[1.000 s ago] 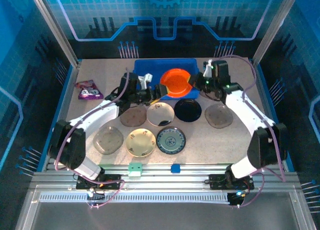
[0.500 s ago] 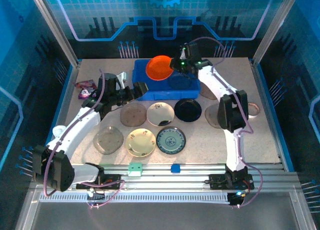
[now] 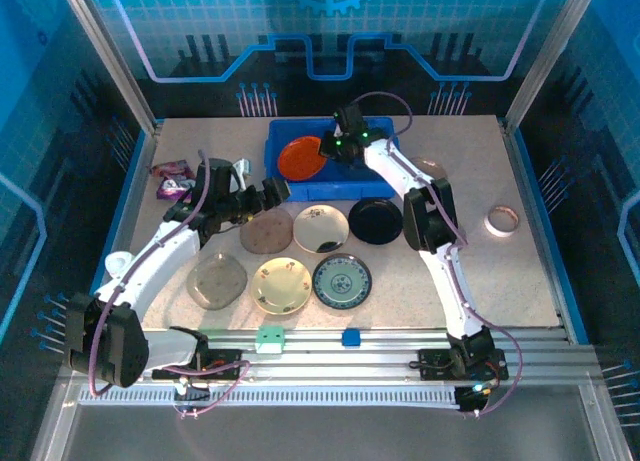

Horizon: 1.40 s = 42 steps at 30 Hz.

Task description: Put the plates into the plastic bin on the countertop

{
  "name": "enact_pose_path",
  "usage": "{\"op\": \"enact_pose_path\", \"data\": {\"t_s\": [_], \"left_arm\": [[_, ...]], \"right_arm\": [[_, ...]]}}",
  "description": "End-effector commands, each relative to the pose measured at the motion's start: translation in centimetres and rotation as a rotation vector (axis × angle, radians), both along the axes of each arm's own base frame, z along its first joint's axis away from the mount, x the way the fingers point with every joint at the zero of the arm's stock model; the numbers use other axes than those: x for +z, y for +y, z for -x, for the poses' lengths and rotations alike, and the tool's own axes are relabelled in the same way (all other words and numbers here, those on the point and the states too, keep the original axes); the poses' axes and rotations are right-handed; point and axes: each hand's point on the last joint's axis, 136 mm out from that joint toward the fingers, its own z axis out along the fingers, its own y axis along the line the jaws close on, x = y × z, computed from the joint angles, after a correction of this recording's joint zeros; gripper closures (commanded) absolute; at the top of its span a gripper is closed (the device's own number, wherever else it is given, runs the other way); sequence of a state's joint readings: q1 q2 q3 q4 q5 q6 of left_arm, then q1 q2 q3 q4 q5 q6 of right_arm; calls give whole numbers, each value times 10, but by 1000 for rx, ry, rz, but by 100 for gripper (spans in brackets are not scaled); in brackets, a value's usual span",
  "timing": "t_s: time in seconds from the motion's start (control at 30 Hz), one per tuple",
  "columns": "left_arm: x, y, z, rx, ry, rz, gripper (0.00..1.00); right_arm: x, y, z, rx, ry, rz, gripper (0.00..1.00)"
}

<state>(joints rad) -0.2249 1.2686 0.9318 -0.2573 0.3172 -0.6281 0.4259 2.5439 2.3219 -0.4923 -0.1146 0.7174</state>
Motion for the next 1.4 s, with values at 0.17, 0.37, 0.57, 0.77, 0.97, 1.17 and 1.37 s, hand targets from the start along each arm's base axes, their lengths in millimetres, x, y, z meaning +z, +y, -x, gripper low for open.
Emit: {"op": "enact_pose_path", "data": {"t_s": [0.17, 0.37, 0.57, 0.77, 0.97, 1.17, 1.37], "left_arm": [[-4, 0, -3, -13, 0, 3, 1], [0, -1, -5, -16, -19, 1, 1], [-3, -6, -12, -29, -14, 16, 1], [-2, -10, -17, -42, -8, 18, 1], [6, -15, -20, -48, -28, 4, 1], [7, -21, -23, -64, -40, -30, 1], [9, -22, -26, -67, -51, -42, 1]], "right_arm": [[-8, 23, -2, 49, 4, 20, 100], [-20, 28, 4, 60, 28, 41, 100], [-24, 25, 11, 75, 36, 101, 96], [-22, 25, 16, 96, 36, 130, 77], [-6, 26, 16, 113, 10, 124, 64], [15, 21, 19, 121, -17, 144, 48], [43, 6, 19, 110, -57, 170, 35]]}}
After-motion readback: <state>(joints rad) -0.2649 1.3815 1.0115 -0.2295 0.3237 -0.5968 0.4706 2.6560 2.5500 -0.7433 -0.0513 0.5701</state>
